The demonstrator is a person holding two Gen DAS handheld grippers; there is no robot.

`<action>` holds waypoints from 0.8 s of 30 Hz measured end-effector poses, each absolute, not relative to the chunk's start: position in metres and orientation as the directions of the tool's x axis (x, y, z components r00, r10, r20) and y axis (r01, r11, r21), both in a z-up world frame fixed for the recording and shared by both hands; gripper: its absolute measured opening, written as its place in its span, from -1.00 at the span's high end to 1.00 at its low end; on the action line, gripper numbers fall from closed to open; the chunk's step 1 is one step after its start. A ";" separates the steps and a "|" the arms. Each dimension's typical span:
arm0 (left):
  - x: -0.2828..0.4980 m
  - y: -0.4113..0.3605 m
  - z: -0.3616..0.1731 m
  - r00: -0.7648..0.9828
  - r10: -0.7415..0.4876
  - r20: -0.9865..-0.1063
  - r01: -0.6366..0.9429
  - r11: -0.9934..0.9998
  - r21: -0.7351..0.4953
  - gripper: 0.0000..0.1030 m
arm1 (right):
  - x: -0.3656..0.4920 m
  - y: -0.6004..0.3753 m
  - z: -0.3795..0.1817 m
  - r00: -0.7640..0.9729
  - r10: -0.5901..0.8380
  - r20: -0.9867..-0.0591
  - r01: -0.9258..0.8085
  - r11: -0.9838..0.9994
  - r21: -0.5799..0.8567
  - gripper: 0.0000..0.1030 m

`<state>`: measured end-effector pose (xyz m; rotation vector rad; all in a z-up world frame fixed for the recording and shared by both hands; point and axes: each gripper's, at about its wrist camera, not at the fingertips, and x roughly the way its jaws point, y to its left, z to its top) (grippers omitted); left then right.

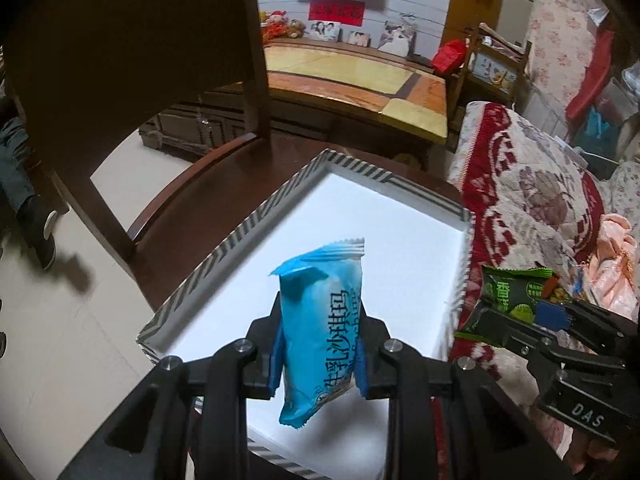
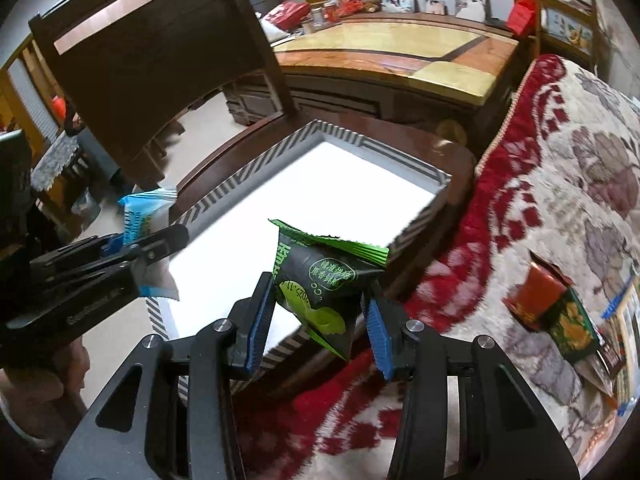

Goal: Organize snacks
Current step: 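Carry the blue packet with the left gripper and green packet with the right to the white tray, then release both packets into the tray and return both grippers to the blanket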

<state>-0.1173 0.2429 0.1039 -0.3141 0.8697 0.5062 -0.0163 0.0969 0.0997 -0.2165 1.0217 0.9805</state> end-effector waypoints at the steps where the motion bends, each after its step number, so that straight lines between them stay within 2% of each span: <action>1: -0.116 0.246 0.101 0.533 0.293 -0.794 -0.547 0.835 -0.058 0.43 | -0.017 0.102 0.098 0.149 0.583 -0.798 -0.777 0.568 0.270 0.18; 21: -0.110 0.284 0.040 0.397 0.273 -0.876 -0.634 0.772 -0.047 0.39 | -0.026 0.177 0.038 0.000 0.497 -0.868 -0.846 0.463 0.265 0.14; 22: -0.110 0.284 0.038 0.393 0.271 -0.879 -0.638 0.769 -0.048 0.30 | -0.026 0.176 0.037 -0.001 0.498 -0.867 -0.847 0.461 0.265 0.12; 23: -0.111 0.285 0.038 0.388 0.272 -0.881 -0.643 0.764 -0.047 0.19 | -0.027 0.175 0.038 -0.003 0.502 -0.865 -0.848 0.456 0.268 0.02; 24: -0.112 0.286 0.037 0.382 0.275 -0.882 -0.649 0.760 -0.045 -0.12 | -0.025 0.174 0.039 -0.002 0.508 -0.861 -0.847 0.458 0.272 -0.06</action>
